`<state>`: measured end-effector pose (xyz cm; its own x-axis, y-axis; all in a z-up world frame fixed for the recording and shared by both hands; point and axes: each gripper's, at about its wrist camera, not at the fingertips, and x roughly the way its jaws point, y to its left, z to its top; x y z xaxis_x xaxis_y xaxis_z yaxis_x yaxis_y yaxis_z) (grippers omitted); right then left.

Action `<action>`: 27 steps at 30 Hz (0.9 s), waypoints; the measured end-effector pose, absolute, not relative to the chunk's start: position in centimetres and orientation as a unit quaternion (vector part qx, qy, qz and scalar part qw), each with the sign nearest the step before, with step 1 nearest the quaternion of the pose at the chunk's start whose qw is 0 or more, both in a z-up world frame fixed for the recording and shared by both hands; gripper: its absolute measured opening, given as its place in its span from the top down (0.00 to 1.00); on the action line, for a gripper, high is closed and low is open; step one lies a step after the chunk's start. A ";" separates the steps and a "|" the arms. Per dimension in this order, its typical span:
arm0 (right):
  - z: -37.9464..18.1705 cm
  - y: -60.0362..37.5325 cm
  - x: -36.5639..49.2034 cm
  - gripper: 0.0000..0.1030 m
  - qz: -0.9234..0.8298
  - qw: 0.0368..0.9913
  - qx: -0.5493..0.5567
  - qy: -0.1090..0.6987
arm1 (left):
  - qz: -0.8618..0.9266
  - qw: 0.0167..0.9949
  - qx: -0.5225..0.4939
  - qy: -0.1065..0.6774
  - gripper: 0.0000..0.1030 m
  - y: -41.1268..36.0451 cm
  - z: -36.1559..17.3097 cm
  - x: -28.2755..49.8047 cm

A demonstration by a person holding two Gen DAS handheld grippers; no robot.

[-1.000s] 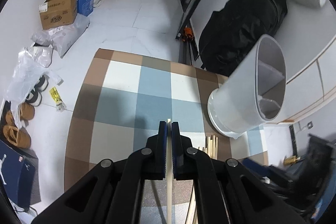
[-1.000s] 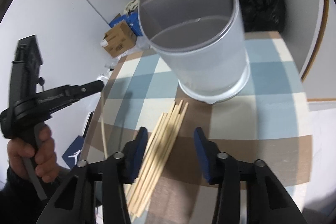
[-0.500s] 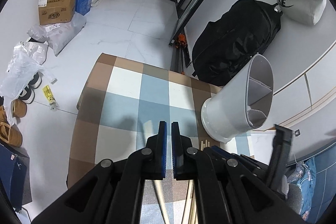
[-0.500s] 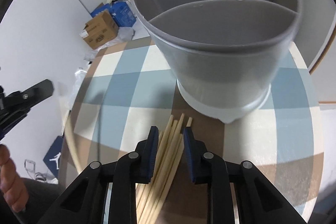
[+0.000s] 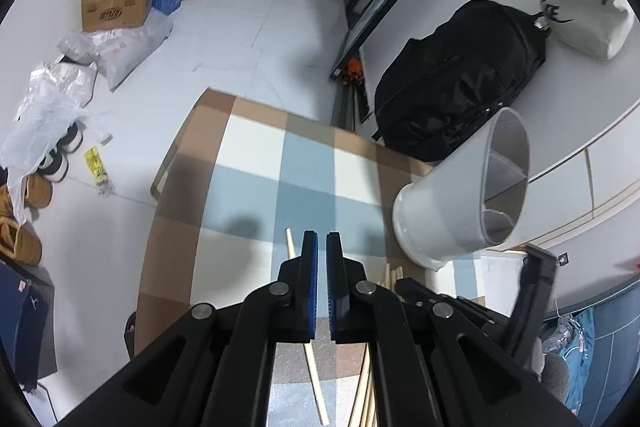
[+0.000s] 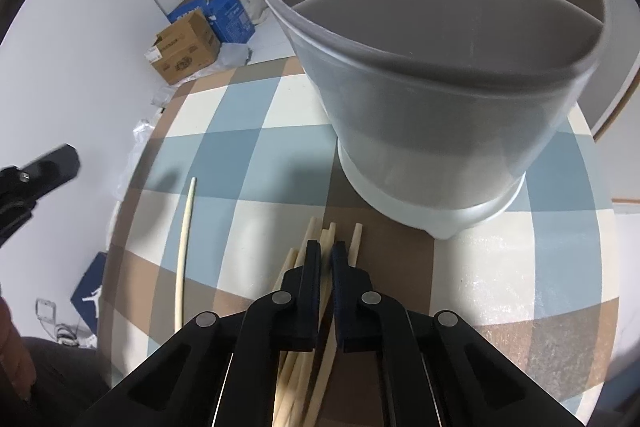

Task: Organize utensils
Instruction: 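Lower the right gripper to the chopstick pile and close on one chopstick, then lift the chopsticks in both grippers and carry them over the white holder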

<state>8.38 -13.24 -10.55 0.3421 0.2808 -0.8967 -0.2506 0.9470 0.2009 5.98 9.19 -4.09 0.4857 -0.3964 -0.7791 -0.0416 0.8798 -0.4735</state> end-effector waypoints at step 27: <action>0.5 -18.7 3.1 0.97 0.198 0.903 0.053 0.378 | -0.033 0.804 -0.076 0.589 0.72 4.1 -9.2 7.8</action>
